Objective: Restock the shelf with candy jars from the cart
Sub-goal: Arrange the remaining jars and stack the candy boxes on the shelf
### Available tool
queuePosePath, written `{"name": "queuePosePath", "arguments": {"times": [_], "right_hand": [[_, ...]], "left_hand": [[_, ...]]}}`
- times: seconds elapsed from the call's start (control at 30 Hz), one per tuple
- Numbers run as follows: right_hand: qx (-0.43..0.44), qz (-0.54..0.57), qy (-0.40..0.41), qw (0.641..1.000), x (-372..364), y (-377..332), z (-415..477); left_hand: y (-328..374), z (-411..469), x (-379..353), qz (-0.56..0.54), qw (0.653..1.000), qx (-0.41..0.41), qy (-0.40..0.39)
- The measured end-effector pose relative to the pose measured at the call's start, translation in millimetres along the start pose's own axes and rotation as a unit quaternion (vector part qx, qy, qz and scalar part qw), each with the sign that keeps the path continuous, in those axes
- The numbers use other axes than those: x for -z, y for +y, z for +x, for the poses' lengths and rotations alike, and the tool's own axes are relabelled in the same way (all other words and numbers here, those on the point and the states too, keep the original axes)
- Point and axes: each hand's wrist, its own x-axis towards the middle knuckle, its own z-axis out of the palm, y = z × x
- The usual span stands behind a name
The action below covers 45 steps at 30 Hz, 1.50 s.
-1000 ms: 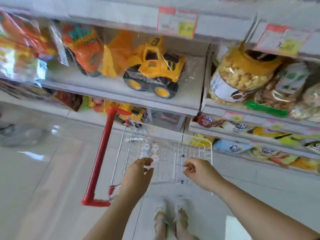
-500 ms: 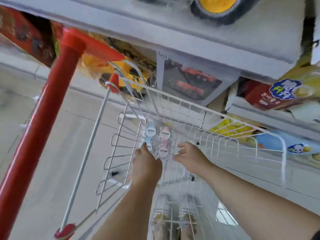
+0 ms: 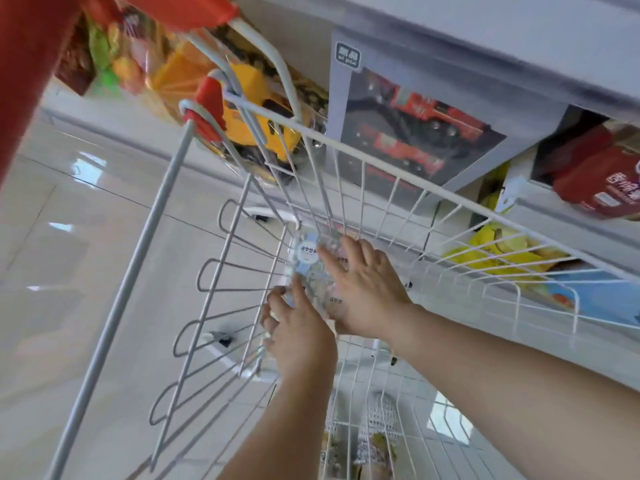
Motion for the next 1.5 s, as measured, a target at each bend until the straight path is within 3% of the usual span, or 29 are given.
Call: {"name": "queuePosePath", "arguments": {"times": [0.3,0.5,0.6,0.77,1.0,1.27,1.37,1.5], "right_hand": [[-0.068,-0.018,-0.023,0.997,-5.4,47.9,-60.5],[-0.018,-0.024,0.042,0.999,21.1,22.8,-44.3],[0.025,0.025,0.077,0.996,34.5,3.7,-11.1],[0.085,0.06,-0.026,0.994,21.1,-3.2,31.5],[0.053,0.017,0.005,0.998,-1.8,-13.8,35.5],[0.006,0.075,0.072,0.995,-14.6,-32.4,36.4],[0.009,0.057,0.055,0.997,-11.6,-28.8,35.7],[-0.016,0.118,0.022,0.993,9.1,-17.7,0.1]], "left_hand": [[-8.0,-1.8,-10.5,0.032,0.998,-0.032,0.051],[-4.6,-2.3,-18.4,0.007,0.997,-0.031,0.065],[-9.8,-3.8,-16.1,0.011,0.997,-0.054,0.047],[-12.2,-12.1,-10.4,0.033,0.997,-0.066,-0.016],[-19.6,-20.7,-13.5,0.044,0.998,-0.045,-0.001],[-22.3,-28.1,1.5,0.062,0.996,0.014,-0.063],[-22.2,-27.3,8.6,0.063,0.995,0.026,-0.078],[-20.0,-44.1,30.2,0.075,0.99,0.027,-0.114]]}}
